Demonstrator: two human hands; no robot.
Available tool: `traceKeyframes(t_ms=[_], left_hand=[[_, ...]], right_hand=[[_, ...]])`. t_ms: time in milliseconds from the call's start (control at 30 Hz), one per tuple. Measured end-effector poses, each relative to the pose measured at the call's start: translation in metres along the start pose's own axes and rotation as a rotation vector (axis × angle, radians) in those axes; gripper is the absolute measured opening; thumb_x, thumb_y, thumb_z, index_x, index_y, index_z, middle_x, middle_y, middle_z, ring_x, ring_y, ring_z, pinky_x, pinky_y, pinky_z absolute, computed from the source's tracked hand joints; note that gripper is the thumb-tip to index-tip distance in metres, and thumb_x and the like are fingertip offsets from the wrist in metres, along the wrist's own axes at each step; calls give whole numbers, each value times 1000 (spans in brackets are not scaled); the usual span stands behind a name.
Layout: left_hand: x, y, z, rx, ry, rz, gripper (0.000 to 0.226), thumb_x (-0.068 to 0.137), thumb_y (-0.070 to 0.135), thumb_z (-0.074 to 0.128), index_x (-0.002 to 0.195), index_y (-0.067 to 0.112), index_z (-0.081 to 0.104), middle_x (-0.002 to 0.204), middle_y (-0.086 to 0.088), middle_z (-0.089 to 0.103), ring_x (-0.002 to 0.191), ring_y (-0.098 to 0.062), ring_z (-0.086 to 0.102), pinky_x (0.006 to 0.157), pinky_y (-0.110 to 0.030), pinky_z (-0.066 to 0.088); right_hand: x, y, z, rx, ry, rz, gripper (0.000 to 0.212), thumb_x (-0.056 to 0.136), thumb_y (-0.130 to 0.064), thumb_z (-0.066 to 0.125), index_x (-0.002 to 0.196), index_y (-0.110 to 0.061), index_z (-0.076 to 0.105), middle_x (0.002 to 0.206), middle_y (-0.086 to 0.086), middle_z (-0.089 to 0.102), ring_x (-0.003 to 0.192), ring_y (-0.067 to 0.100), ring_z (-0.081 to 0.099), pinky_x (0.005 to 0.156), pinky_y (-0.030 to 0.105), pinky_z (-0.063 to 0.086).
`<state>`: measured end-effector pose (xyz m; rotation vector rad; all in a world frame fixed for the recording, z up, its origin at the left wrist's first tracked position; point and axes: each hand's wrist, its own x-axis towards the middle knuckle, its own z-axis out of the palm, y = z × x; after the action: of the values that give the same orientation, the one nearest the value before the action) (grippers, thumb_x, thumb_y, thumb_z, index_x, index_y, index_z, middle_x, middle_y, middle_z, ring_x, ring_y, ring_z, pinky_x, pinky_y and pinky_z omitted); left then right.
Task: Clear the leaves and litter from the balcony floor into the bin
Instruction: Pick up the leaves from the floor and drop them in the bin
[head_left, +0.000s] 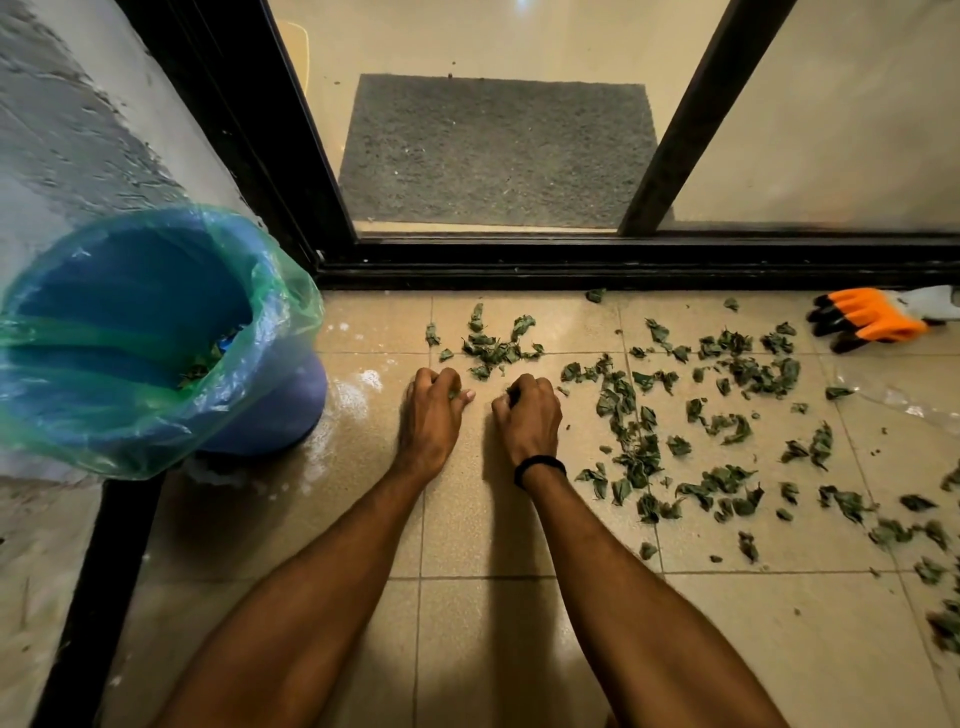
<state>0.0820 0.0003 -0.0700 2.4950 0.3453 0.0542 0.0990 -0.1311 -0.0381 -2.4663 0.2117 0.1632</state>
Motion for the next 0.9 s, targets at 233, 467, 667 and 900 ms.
traceKeyframes(t_ms=[233,467,667,900], left_hand=[[1,-1,-20,-618,83,-417,10,95,21,67,96,13,62,85,2,67,79,-18,65,70,-31,56],[9,-2,-44,-1230,136,-881,33,95,-11,33,99,3,62,74,-5,54,56,-10,45,45,-19,37],[7,-4,-47,-391,23,-549,27,105,33,37,104,19,60,94,-3,62,82,-23,57,72,-33,46],[15,-12,-35,13,27,-126,26,105,29,45,127,16,40,115,-14,62,95,-25,59,78,-40,52]], right_hand=[[2,-1,0,72,24,31,6,91,-11,59,95,-13,54,95,7,58,83,20,49,69,24,32],[9,-15,11,11,-108,-122,36,103,-23,46,139,-22,54,114,15,51,95,25,54,77,27,45],[8,-31,17,-139,-196,-218,24,100,-19,56,122,-12,63,129,15,41,116,31,45,93,36,49],[-3,-23,19,-95,-124,-163,16,96,-21,62,102,-6,66,116,11,56,96,22,56,85,27,49]])
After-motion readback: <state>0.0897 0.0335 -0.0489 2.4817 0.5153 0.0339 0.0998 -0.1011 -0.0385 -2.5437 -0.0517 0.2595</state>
